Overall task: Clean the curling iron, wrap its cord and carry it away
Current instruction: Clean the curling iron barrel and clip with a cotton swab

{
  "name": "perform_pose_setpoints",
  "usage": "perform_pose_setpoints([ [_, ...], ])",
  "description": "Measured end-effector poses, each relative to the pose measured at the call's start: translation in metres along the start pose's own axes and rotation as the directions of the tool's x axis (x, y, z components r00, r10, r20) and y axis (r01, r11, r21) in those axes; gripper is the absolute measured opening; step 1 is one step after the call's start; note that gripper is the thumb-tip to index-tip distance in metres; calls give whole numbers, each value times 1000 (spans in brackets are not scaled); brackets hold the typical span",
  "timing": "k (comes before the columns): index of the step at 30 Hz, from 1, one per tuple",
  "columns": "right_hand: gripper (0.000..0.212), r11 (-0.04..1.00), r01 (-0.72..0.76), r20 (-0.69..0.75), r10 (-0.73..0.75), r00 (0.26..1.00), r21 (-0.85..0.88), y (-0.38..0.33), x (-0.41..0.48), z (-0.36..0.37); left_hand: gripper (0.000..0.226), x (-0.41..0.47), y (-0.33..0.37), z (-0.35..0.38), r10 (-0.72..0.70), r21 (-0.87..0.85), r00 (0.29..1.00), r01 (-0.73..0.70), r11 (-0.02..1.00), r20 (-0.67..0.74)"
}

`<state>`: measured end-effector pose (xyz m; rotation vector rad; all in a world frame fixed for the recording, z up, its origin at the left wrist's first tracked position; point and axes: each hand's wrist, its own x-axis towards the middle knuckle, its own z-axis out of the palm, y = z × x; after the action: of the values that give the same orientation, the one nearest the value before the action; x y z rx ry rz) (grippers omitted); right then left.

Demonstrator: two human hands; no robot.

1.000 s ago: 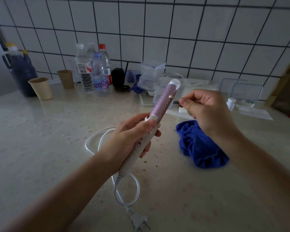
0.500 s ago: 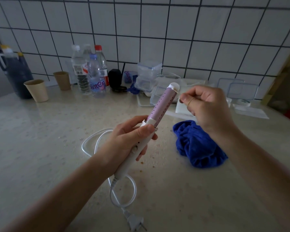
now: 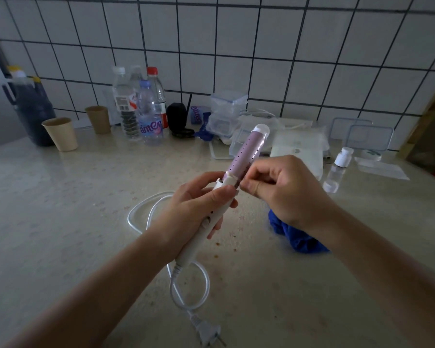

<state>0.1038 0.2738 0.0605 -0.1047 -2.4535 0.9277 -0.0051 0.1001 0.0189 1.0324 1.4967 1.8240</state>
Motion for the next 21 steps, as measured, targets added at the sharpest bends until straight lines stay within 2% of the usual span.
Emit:
perform_pose_setpoints([
  [3, 21, 999, -15, -138, 20, 990, 31, 3, 4, -10, 43, 0, 1, 1, -6, 43, 1000, 6, 999, -5],
  [6, 27, 991, -91, -269, 114, 956, 97, 8, 10, -24, 34, 0, -1, 1, -10, 84, 1000, 10, 996, -2],
  [10, 25, 984, -79, -169, 106, 980, 159, 4, 6, -14, 35, -1, -2, 2, 1, 38, 1000, 0, 999, -15],
  [13, 22, 992, -57, -77, 66, 995, 115, -1, 1, -1, 37, 0, -1, 1, 12, 35, 1000, -11, 999, -21],
  [18, 21, 987, -77, -264, 113, 958, 142, 11, 8, -18, 28, 0, -2, 3, 3, 52, 1000, -2, 999, -25],
  [21, 20, 986, -69, -261, 108, 959, 154, 14, 9, -19, 28, 0, -1, 3, 5, 63, 1000, -5, 998, -8],
])
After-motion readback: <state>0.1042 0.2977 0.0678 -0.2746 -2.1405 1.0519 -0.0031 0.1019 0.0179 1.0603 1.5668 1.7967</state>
